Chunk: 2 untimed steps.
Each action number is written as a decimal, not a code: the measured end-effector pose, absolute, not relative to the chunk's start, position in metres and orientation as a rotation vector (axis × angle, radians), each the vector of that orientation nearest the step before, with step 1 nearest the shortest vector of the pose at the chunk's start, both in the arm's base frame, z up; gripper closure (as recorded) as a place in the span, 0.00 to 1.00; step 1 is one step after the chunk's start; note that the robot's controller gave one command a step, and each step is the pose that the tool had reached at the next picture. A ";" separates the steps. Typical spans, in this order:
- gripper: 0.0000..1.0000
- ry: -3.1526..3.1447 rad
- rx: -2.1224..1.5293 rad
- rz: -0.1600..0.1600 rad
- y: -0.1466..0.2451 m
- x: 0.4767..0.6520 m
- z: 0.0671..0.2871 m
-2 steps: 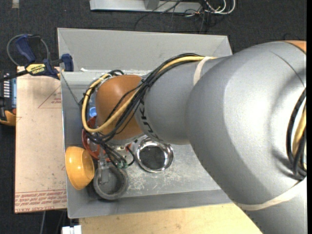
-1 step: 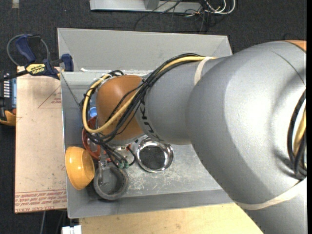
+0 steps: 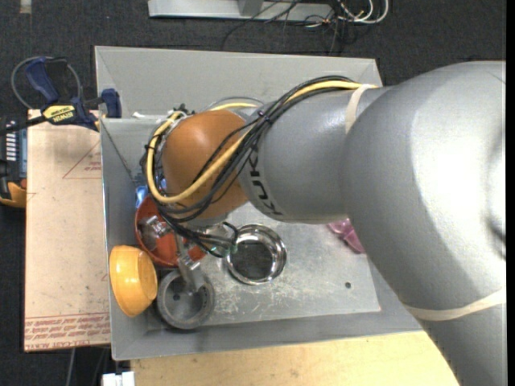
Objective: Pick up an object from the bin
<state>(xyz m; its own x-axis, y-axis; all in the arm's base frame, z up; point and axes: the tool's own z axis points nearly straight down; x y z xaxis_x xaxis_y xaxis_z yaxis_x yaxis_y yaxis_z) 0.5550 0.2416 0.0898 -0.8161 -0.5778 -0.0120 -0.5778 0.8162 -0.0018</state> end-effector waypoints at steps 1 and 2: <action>0.00 2.983 -0.947 0.004 0.241 0.555 0.090; 0.00 2.983 -0.947 0.004 0.241 0.555 0.090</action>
Offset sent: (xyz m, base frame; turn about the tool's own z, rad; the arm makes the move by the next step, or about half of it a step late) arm 0.0000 0.0000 0.0000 0.0000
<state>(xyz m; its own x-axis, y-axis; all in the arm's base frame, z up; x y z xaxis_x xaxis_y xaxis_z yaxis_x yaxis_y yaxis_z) 0.5550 0.2414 0.0896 -0.8169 -0.5766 -0.0119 -0.5767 0.8170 -0.0010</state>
